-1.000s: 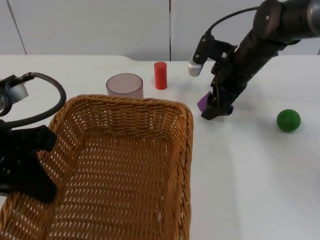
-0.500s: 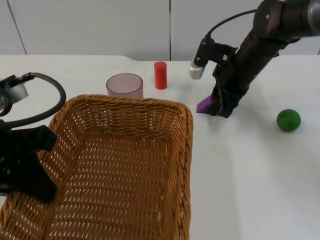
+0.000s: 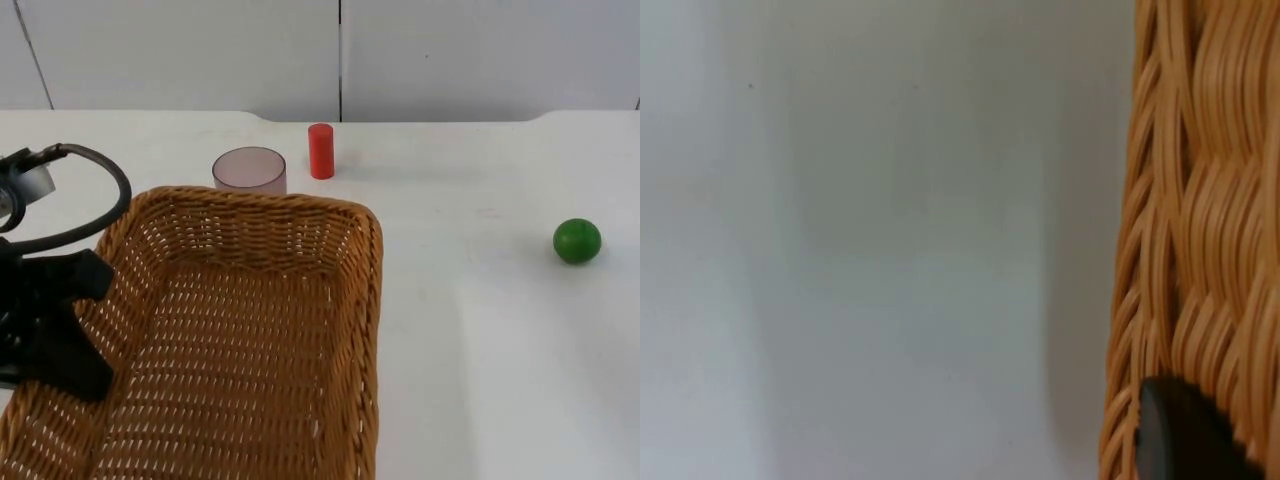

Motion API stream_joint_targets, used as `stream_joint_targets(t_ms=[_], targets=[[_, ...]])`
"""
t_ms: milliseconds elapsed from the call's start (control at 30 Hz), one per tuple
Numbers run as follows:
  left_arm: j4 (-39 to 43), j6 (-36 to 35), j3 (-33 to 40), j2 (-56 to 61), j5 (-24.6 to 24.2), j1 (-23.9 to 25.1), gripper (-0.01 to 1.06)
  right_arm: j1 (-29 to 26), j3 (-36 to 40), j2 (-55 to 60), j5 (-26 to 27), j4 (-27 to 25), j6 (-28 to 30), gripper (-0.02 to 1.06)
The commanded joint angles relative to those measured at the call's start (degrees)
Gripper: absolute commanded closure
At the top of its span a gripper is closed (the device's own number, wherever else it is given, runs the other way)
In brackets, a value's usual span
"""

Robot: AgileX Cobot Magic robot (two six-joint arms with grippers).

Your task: Pick up the basket with the left hand and place the triangular block into the basket with the right hand.

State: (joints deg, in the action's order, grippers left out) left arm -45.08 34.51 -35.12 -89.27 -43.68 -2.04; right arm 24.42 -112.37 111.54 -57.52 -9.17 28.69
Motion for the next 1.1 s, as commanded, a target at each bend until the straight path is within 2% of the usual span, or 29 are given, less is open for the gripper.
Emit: stream_joint_targets(t_ms=[0,133,267,300,400,433,600,733,833,933,1033,1067], targets=[[-1.06,0.23,-0.03,0.65,-0.24,0.15,1.05,3.65,1.22,-2.71,-1.77,3.46,-6.01,1.05],[-1.55,0.23,-0.03,0.65,-0.22,0.15,1.05,7.75,6.51,-5.40,-0.68,5.53,-9.49,1.05],[-1.80,0.23,-0.03,0.65,-0.22,0.15,1.05,13.06,19.18,-9.10,5.47,5.96,-12.83,1.05],[-1.80,0.23,-0.03,0.65,-0.22,0.15,1.05,13.06,19.18,-9.10,5.47,5.96,-12.83,1.05],[-1.82,0.23,-0.03,0.65,-0.11,0.15,1.05,18.74,27.30,-10.99,10.12,5.41,-13.23,1.05],[-1.82,0.23,-0.03,0.65,-0.11,0.15,1.05,18.74,27.30,-10.99,10.12,5.41,-13.23,1.05],[-1.82,0.23,-0.03,0.65,-0.11,0.15,1.05,25.03,35.77,-10.98,21.60,5.41,-13.23,1.05],[-1.82,0.23,-0.03,0.65,-0.27,0.15,1.05,25.60,38.92,-10.86,26.26,4.05,-13.23,1.05],[-2.07,0.23,-0.03,0.65,-0.33,0.15,1.05,25.48,42.57,-10.75,32.42,2.97,-13.23,1.05],[-2.07,0.23,-0.03,0.65,-0.33,0.15,1.05,25.48,43.50,-10.39,34.62,2.85,-13.23,1.04],[-2.36,0.34,-0.03,0.65,-0.38,0.15,1.05,25.48,43.95,-7.18,35.57,2.41,-13.23,0.95],[-2.36,0.34,-0.03,0.65,-0.38,0.15,1.05,25.48,43.95,-7.18,35.57,2.41,-13.23,0.95]])
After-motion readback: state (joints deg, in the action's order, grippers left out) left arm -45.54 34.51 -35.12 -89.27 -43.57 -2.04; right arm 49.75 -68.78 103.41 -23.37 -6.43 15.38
